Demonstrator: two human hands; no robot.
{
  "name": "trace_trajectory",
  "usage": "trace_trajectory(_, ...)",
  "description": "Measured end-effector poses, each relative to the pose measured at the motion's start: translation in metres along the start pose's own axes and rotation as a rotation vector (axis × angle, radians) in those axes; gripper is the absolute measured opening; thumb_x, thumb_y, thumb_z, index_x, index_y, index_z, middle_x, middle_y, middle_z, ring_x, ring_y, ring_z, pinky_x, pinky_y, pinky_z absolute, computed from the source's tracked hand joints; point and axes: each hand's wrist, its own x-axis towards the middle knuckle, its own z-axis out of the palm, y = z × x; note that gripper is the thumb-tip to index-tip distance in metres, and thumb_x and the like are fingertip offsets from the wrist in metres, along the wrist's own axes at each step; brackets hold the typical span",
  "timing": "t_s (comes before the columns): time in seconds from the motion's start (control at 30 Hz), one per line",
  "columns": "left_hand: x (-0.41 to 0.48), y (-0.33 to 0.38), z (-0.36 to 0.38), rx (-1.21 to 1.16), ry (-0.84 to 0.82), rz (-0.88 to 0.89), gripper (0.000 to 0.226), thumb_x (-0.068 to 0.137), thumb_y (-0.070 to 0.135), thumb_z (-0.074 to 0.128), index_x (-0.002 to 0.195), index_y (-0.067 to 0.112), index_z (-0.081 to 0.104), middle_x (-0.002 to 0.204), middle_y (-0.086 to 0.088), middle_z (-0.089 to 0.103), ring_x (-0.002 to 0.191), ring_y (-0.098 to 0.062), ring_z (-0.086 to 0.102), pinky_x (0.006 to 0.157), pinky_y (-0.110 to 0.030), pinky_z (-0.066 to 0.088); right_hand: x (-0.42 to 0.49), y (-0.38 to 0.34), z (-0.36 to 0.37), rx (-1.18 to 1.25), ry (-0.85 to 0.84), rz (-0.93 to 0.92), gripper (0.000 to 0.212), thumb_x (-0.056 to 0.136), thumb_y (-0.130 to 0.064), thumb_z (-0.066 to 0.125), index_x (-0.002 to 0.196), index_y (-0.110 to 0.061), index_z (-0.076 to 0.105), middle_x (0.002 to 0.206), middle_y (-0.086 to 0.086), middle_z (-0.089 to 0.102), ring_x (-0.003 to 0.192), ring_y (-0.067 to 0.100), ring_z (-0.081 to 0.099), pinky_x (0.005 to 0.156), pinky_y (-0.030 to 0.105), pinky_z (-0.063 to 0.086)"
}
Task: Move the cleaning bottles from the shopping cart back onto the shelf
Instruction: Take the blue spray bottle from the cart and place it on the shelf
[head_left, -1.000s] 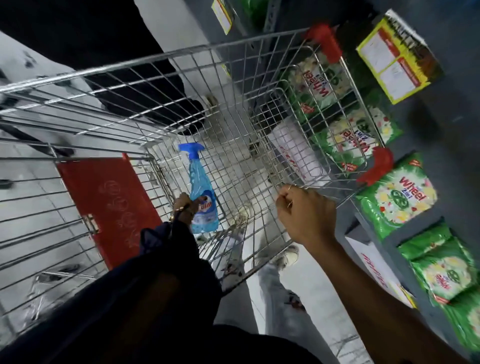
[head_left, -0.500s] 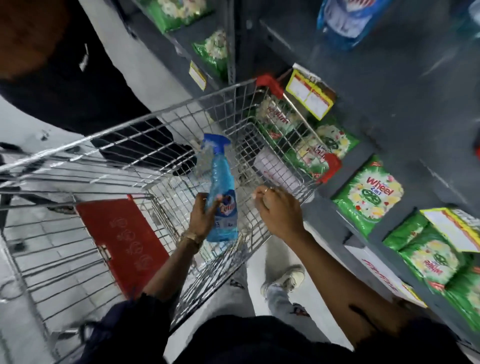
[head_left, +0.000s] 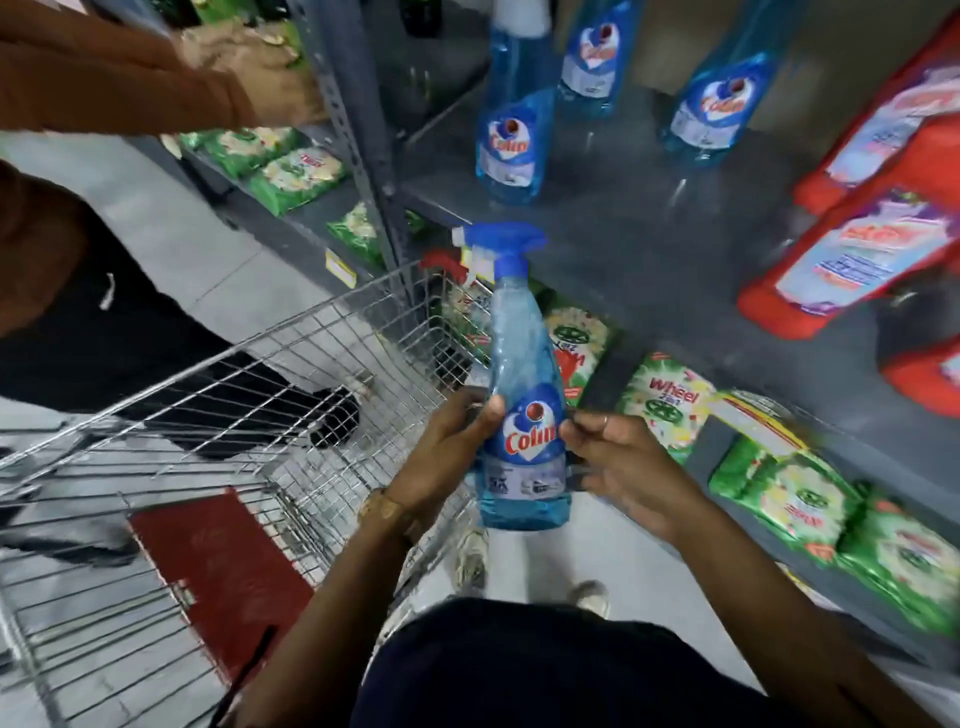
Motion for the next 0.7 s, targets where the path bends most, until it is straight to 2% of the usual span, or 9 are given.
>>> trace_trajectory(0.07,0.002,0.001,0.013,0.029,-0.037,-0.063,0.034,0.092,0.034,0.050,0.108,0.004,0.053,0.106,-0.015,0.067,0.088,-0.023,0.065,0.076,-0.042,0.055,-0.011,0.004,-0.010,0.015,0.056,0.010,0.045,0.078,-0.029,0.063,0.113,-0.001,0.063,0.115,0.022,0.068,0.098,0.036,0.067,0.087,0.052,0.054)
trace_trajectory(0.1,0.005,0.001,0.017,0.044,-0.046,-0.084,0.032,0.093,0.034,0.049,0.108,0.005,0.053,0.109,-0.017,0.065,0.088,-0.022,0.065,0.073,-0.040,0.057,-0.014,0.005,-0.013,0.027,0.074,0.012,0.043,0.080,-0.028,0.063,0.114,-0.001,0.063,0.115,0.021,0.068,0.099,0.036,0.067,0.086,0.052,0.054)
trace_trajectory(0.2,0.014,0.007,0.030,0.085,-0.071,-0.070,0.030,0.094,0.033,0.048,0.108,0.007,0.055,0.105,-0.011,0.064,0.082,-0.015,0.065,0.061,-0.030,0.057,-0.020,0.004,-0.023,0.055,0.125,-0.023,0.032,0.089,-0.019,0.058,0.114,0.000,0.062,0.109,0.017,0.070,0.089,0.029,0.070,0.075,0.042,0.060)
trace_trajectory(0.27,0.021,0.015,0.036,0.107,-0.082,-0.038,0.027,0.093,0.033,0.050,0.105,0.009,0.057,0.101,-0.007,0.065,0.083,-0.016,0.065,0.063,-0.033,0.057,-0.020,-0.002,-0.030,0.062,0.143,-0.066,0.026,0.091,-0.016,0.057,0.111,-0.001,0.064,0.101,0.013,0.073,0.083,0.022,0.071,0.067,0.034,0.060)
trace_trajectory(0.37,0.037,0.038,0.043,0.146,-0.106,0.066,0.016,0.093,0.027,0.050,0.092,0.014,0.059,0.089,-0.003,0.067,0.077,-0.013,0.066,0.061,-0.031,0.056,-0.015,-0.022,-0.039,0.066,0.177,-0.162,0.020,0.091,-0.015,0.056,0.106,-0.006,0.066,0.088,0.002,0.076,0.077,0.016,0.072,0.061,0.028,0.058)
trace_trajectory(0.47,0.063,0.070,0.051,0.218,-0.109,0.211,0.023,0.093,0.024,0.052,0.101,0.004,0.059,0.096,-0.012,0.067,0.080,-0.012,0.068,0.067,-0.032,0.055,-0.002,-0.056,-0.049,0.026,0.221,-0.308,0.016,0.092,-0.011,0.055,0.102,-0.009,0.067,0.083,-0.004,0.075,0.076,0.010,0.070,0.059,0.022,0.055)
trace_trajectory(0.57,0.093,0.104,0.066,0.215,-0.117,0.359,0.021,0.093,0.012,0.050,0.110,0.002,0.058,0.095,-0.004,0.065,0.076,0.001,0.067,0.063,-0.016,0.054,0.014,-0.094,-0.059,0.006,0.289,-0.462,0.021,0.092,-0.006,0.053,0.109,-0.004,0.065,0.083,-0.007,0.075,0.077,0.006,0.070,0.059,0.018,0.054)
trace_trajectory(0.63,0.115,0.123,0.076,0.227,-0.121,0.434,0.021,0.092,0.013,0.053,0.113,0.013,0.059,0.099,0.001,0.066,0.088,-0.005,0.066,0.074,-0.021,0.056,0.026,-0.113,-0.066,0.001,0.325,-0.553,0.020,0.092,-0.004,0.051,0.105,-0.011,0.066,0.078,-0.012,0.076,0.077,0.002,0.070,0.060,0.018,0.054)
trace_trajectory(0.7,0.142,0.135,0.083,0.275,-0.120,0.495,0.029,0.088,0.023,0.058,0.116,0.018,0.057,0.111,-0.008,0.065,0.103,-0.017,0.063,0.086,-0.035,0.054,0.040,-0.129,-0.075,-0.010,0.365,-0.621,0.022,0.093,-0.004,0.050,0.101,-0.019,0.064,0.079,-0.016,0.075,0.079,0.001,0.069,0.065,0.019,0.057)
